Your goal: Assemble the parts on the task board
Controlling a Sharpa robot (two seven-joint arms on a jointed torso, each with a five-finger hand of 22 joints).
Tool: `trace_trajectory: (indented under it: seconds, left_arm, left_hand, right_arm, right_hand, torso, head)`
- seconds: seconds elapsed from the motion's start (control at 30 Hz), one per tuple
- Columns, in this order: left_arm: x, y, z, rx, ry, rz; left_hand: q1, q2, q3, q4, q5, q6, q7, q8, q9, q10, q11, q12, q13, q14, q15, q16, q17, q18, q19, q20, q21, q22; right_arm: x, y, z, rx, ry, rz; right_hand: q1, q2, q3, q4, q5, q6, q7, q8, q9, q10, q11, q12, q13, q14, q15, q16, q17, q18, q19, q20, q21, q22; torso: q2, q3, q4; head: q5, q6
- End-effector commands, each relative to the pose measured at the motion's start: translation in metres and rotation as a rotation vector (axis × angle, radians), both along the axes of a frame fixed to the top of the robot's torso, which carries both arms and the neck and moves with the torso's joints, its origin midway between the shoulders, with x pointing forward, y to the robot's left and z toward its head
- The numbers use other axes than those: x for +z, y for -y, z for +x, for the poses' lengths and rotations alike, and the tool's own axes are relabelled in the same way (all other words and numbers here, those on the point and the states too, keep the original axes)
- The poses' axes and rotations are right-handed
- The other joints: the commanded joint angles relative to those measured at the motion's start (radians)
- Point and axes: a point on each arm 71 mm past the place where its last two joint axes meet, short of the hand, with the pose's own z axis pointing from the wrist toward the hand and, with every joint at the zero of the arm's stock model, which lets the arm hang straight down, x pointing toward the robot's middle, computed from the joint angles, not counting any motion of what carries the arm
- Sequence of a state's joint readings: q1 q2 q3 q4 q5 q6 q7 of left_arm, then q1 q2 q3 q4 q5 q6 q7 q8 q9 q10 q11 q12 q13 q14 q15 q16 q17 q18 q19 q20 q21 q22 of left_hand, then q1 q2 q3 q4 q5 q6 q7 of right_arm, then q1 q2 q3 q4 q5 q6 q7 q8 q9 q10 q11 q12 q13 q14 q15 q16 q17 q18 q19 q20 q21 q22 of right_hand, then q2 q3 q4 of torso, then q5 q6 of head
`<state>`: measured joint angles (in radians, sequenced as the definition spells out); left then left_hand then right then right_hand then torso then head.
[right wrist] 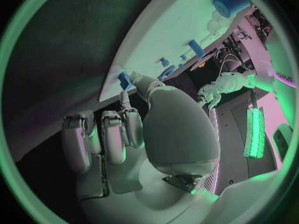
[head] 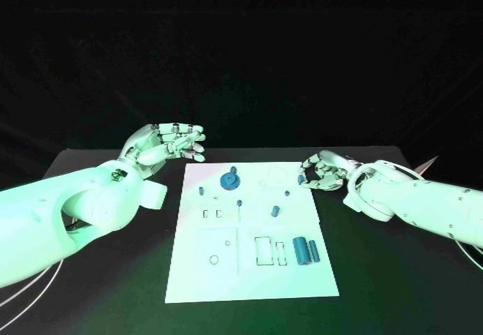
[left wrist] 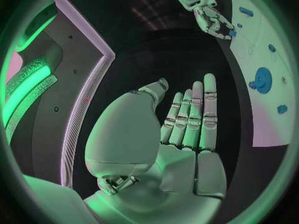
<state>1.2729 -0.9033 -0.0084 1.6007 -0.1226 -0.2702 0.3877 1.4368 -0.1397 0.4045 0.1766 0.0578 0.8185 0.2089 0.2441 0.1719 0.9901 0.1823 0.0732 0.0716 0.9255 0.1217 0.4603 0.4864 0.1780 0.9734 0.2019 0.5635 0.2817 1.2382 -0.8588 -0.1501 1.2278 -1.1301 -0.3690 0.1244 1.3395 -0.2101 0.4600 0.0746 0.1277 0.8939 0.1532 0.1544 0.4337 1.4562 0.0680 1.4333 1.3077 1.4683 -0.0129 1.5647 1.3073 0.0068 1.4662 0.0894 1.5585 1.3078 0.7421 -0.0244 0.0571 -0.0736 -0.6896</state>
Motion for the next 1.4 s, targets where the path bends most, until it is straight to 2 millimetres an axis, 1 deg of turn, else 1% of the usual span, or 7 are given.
trace_trajectory:
  seconds: [0.03,0.2,0.27,0.5,0.83,1.23,1.4]
  left_arm:
    - [0.0009,0.0019,-0.0009,-0.020,0.006,-0.005]
    - [0.0009,0.0020,-0.0010,-0.021,0.005,-0.005]
    - [0.0009,0.0021,-0.0010,-0.022,0.005,-0.005]
    - [0.0008,0.0022,-0.0009,-0.022,0.004,-0.005]
    - [0.0008,0.0022,-0.0009,-0.022,0.004,-0.005]
    - [0.0008,0.0018,-0.0009,-0.022,0.003,-0.005]
    - [0.0008,0.0017,-0.0009,-0.022,0.003,-0.004]
  left_hand:
    - [-0.005,0.000,-0.001,-0.007,-0.003,-0.009,0.035,-0.006,0.002,0.000,0.003,-0.004,0.000,-0.009,0.001,0.003,0.001,0.000,-0.007,0.003,0.002,0.001]
    - [-0.005,0.000,-0.001,-0.007,-0.003,-0.009,0.035,-0.006,0.002,0.000,0.003,-0.004,0.000,-0.009,0.001,0.003,0.001,0.000,-0.007,0.003,0.002,0.001]
    - [-0.005,0.000,-0.001,-0.007,-0.003,-0.009,0.035,-0.006,0.002,0.000,0.003,-0.004,0.000,-0.009,0.001,0.003,0.001,0.000,-0.007,0.003,0.002,0.001]
    - [-0.005,0.000,-0.001,-0.007,-0.003,-0.009,0.035,-0.006,0.002,0.000,0.003,-0.004,0.000,-0.009,0.001,0.003,0.001,0.000,-0.007,0.003,0.002,0.001]
    - [-0.005,0.000,-0.001,-0.007,-0.003,-0.009,0.035,-0.006,0.002,0.000,0.003,-0.004,0.000,-0.009,0.001,0.003,0.001,0.000,-0.007,0.003,0.002,0.001]
    - [-0.005,0.000,-0.001,-0.007,-0.003,-0.009,0.035,-0.006,0.002,0.000,0.003,-0.004,0.000,-0.009,0.001,0.003,0.001,0.000,-0.007,0.003,0.002,0.001]
    - [-0.005,0.000,-0.001,-0.007,-0.003,-0.009,0.035,-0.006,0.002,0.000,0.003,-0.004,0.000,-0.009,0.001,0.003,0.001,0.000,-0.007,0.003,0.002,0.001]
  right_arm:
    - [-0.0005,0.0000,0.0006,-0.004,0.003,0.001]
    - [-0.0016,-0.0013,0.0014,-0.003,-0.002,0.000]
    - [-0.0021,-0.0017,0.0015,-0.003,-0.004,0.000]
    - [-0.0051,-0.0022,0.0023,-0.006,-0.017,-0.005]
    - [-0.0079,-0.0038,0.0029,-0.006,-0.029,-0.008]
    - [-0.0091,-0.0052,0.0038,-0.009,-0.030,-0.008]
    - [-0.0089,-0.0046,0.0042,-0.016,-0.025,-0.005]
  right_hand:
    - [-0.002,0.008,0.003,0.004,0.006,0.006,0.000,0.005,0.001,0.007,0.000,0.004,0.151,0.101,0.004,0.004,0.257,-0.005,0.101,0.004,0.005,0.257]
    - [-0.004,0.009,0.004,0.005,0.006,0.007,0.001,0.005,0.001,0.008,0.001,0.005,0.152,0.101,0.005,0.004,0.258,-0.005,0.101,0.004,0.005,0.257]
    - [-0.004,0.009,0.004,0.005,0.006,0.007,0.001,0.005,0.001,0.008,0.001,0.005,0.152,0.101,0.005,0.004,0.258,-0.005,0.101,0.004,0.005,0.257]
    - [-0.007,0.016,0.011,0.006,0.007,0.024,0.000,0.012,0.003,0.015,0.001,0.014,0.159,0.102,0.006,0.005,0.260,-0.006,0.103,0.006,0.008,0.260]
    - [-0.009,0.026,0.023,0.005,0.007,0.055,-0.006,0.026,0.007,0.022,-0.004,0.021,0.165,0.102,0.003,0.005,0.260,-0.007,0.105,0.004,0.012,0.263]
    - [-0.012,0.029,0.024,0.007,0.006,0.060,-0.007,0.028,0.008,0.023,-0.005,0.023,0.166,0.102,0.002,0.005,0.260,-0.007,0.105,0.004,0.012,0.263]
    - [-0.019,0.042,0.030,0.013,0.008,0.068,-0.010,0.032,0.009,0.024,-0.008,0.023,0.167,0.102,0.000,0.004,0.260,-0.007,0.105,0.002,0.012,0.263]
  torso:
    - [0.000,0.0001,0.0000]
    - [-0.001,-0.0001,-0.0016]
    - [-0.001,0.0006,-0.0020]
    - [-0.001,0.0000,-0.0003]
    - [0.000,0.0006,-0.0007]
    - [-0.001,0.0004,-0.0006]
    - [-0.001,0.0004,-0.0007]
  head:
    - [0.000,-0.001]
    - [0.002,-0.002]
    - [0.003,-0.003]
    - [0.002,-0.004]
    - [0.002,-0.006]
    - [0.003,-0.007]
    - [0.003,-0.009]
